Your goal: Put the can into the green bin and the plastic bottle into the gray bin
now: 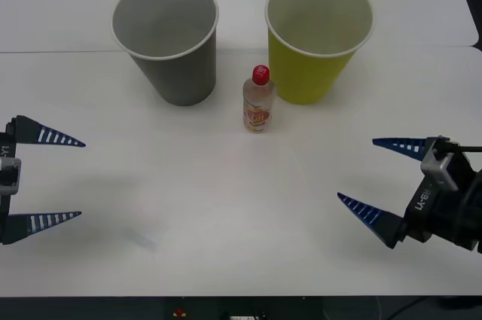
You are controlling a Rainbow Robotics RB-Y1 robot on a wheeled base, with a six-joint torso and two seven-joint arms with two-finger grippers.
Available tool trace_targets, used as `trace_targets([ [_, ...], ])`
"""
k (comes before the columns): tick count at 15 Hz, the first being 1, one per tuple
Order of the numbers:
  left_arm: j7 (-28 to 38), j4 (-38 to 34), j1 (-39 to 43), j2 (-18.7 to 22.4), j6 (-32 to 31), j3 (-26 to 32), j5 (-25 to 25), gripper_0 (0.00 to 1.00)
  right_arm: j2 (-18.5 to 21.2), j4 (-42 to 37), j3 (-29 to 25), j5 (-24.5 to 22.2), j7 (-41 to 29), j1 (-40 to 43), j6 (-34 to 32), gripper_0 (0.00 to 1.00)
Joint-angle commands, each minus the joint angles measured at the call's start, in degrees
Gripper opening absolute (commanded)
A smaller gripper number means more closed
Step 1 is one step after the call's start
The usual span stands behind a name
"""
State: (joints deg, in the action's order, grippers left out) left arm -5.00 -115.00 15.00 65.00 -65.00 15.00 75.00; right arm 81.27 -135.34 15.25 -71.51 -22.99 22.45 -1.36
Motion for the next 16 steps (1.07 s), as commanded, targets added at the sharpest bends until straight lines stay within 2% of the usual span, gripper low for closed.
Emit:
trace_targets([
  [1, 0.0, 0.0, 0.0, 0.0, 0.0, 0.0, 0.0, 1.0, -0.1, 0.0, 11.8, 1.0, -1.4, -8.0, 8.6, 1.0],
  [3, 0.0, 0.0, 0.0, 0.0, 0.0, 0.0, 0.0, 1.0, -0.1, 0.0, 21.5, 3.2, -2.0, -14.8, 15.2, 1.0],
  [5, 0.0, 0.0, 0.0, 0.0, 0.0, 0.0, 0.0, 1.0, -1.1, 0.0, 33.4, 4.5, -2.6, -23.4, 24.2, 1.0],
  [8, 0.0, 0.0, 0.0, 0.0, 0.0, 0.0, 0.0, 1.0, -4.6, 2.4, 44.9, 5.1, -3.3, -32.8, 32.9, 1.0],
  [12, 0.0, 0.0, 0.0, 0.0, 0.0, 0.0, 0.0, 1.0, -12.4, 9.7, 54.2, 5.1, -4.0, -41.5, 41.2, 1.0],
  [16, 0.0, 0.0, 0.0, 0.0, 0.0, 0.0, 0.0, 1.0, -20.1, 17.4, 58.8, 5.1, -5.4, -47.2, 46.0, 1.0],
])
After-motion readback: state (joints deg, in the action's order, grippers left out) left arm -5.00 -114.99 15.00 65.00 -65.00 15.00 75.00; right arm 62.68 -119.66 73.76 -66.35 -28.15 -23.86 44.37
